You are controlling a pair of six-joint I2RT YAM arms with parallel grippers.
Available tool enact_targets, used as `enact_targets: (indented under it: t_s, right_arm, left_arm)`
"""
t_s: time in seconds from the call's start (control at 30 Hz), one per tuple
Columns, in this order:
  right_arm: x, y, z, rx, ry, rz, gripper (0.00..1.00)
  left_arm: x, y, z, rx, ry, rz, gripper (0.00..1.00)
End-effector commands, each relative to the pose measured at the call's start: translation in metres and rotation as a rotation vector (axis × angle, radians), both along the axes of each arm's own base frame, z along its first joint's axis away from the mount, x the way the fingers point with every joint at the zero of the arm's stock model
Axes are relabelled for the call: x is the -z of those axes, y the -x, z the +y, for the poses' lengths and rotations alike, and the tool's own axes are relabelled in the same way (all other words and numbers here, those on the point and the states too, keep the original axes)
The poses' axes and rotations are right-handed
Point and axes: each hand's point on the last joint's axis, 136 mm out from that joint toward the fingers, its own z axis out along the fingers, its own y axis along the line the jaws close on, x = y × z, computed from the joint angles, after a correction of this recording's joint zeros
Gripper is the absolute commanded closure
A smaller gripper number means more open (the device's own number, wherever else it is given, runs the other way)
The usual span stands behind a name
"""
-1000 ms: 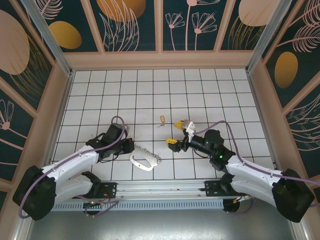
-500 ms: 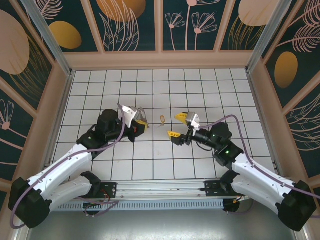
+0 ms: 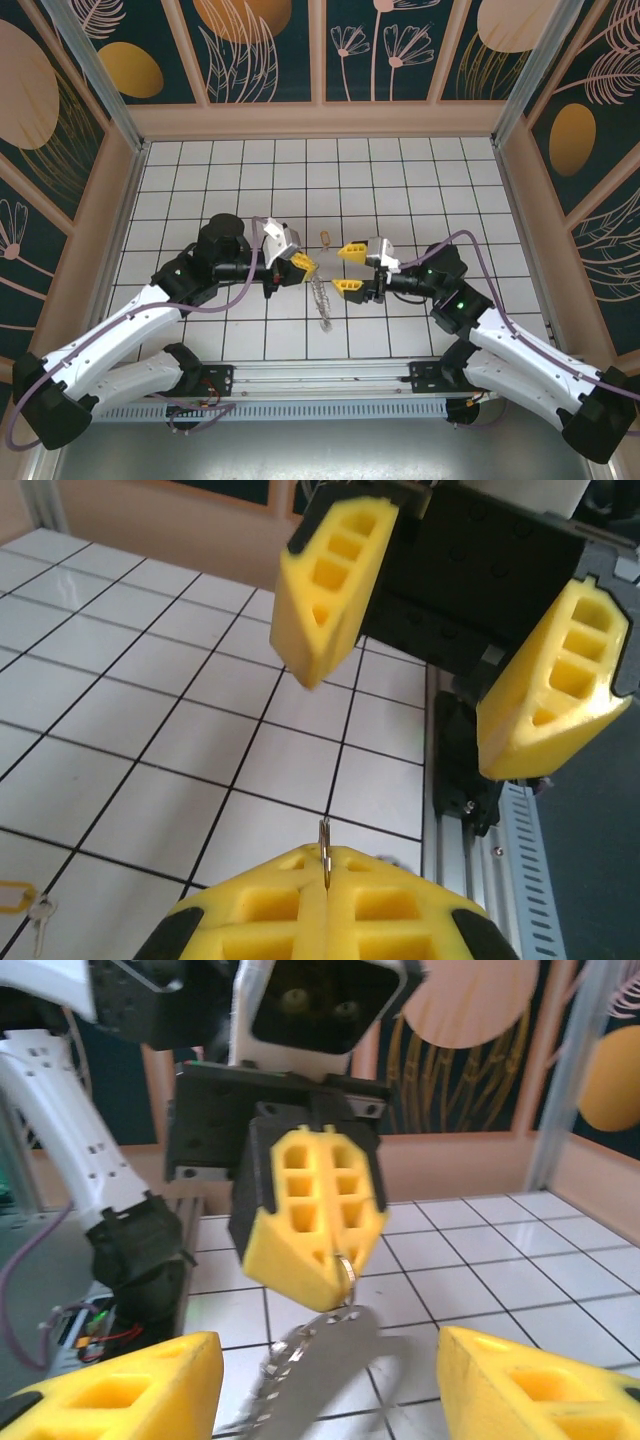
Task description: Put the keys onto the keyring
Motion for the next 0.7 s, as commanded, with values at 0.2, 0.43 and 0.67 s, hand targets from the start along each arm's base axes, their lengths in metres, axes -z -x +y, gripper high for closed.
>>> enact_targets:
  t_s: [0.2,0.43,0.67]
  right_arm:
    - [-0.016,0.017,0.011,-0.103,-0.061,-0.033,0.55]
    - [-0.018,0.022,0.015,-0.147,-0.073,-0.030,0.67]
    - [-0.012,0.019,0.019,-0.145,-0.052,-0.010,0.70]
  left_arm:
    - [-0.041,0.026,-0.006,0.128,0.082,-0.100,1.00]
    - [-0.035,0.031,-0.006,0.162,0.060,-0.118,1.00]
    - [-0.033,0.033,-0.008,0.181,0.058,-0.105,1.00]
